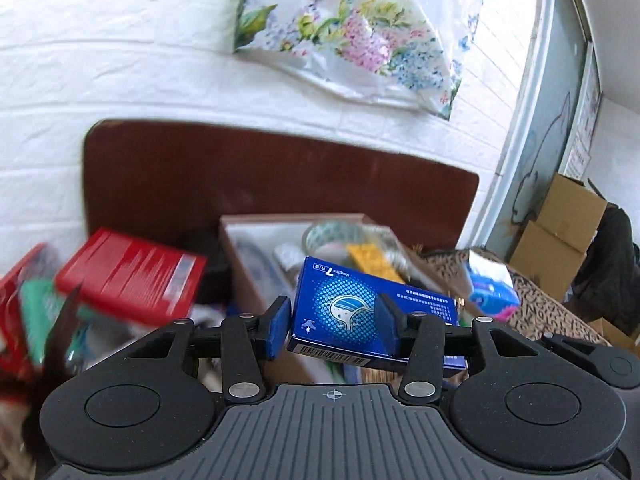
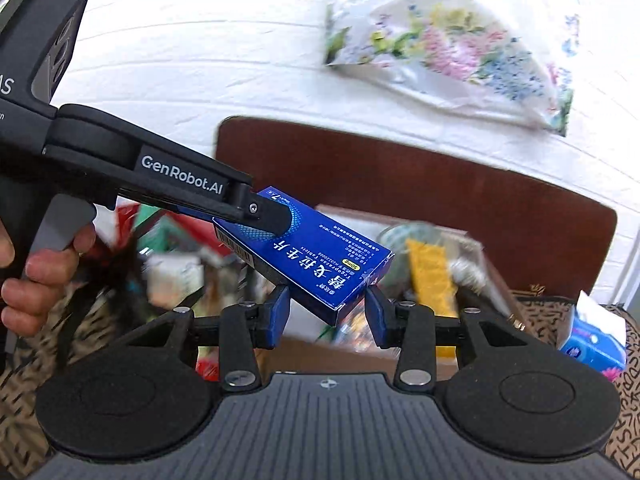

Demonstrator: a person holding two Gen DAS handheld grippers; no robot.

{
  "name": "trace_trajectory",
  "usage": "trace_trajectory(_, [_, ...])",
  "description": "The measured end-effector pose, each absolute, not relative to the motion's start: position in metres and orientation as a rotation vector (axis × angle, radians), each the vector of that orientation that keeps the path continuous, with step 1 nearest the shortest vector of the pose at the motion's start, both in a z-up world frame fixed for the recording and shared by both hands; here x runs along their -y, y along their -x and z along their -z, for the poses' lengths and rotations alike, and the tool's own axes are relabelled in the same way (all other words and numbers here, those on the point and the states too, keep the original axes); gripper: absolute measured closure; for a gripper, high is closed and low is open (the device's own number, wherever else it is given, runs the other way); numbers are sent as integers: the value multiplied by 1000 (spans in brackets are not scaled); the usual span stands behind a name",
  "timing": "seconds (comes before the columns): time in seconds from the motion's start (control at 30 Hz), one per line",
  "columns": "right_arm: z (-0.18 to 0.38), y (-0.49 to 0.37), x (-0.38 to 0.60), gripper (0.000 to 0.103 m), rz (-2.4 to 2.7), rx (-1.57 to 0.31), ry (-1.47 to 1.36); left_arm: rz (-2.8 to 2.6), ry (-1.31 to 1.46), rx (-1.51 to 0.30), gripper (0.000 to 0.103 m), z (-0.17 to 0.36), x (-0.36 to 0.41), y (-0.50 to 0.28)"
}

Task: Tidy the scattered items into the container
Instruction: 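Carry the blue medicine box into the cardboard box and open the left gripper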

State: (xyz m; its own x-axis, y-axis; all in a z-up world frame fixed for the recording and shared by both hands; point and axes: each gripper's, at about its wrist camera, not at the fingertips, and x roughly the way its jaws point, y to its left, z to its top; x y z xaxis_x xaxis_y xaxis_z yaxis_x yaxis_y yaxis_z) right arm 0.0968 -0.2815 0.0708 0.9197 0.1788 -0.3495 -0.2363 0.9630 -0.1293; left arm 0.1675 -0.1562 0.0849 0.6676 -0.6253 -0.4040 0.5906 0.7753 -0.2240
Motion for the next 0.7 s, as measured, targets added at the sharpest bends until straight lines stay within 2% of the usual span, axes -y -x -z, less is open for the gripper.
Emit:
trace_trajectory(0.37, [-60, -179, 303, 57, -139, -351, 98, 642, 49, -494, 52, -73, 214, -258])
trace_trajectory(0.4, [-57, -188, 304, 57, -132, -359, 93, 638, 40, -497, 43, -69, 219, -265])
trace_trajectory(0.47, [-47, -207, 305, 52, -125, -395, 84, 632, 12, -516, 38, -59, 229, -279])
trace_trajectory(0.5, [-41, -214, 305, 44, -124, -423, 84, 625, -8, -533, 25, -54, 232, -283])
trace_trajectory(0.57, [-33, -216, 307, 42, -119, -440, 81, 595, -32, -545, 10, -45, 231, -282])
trace_trajectory(0.7, [-25, -199, 306, 18, -108, -402, 106, 588, -71, -483, 1, -32, 219, -265])
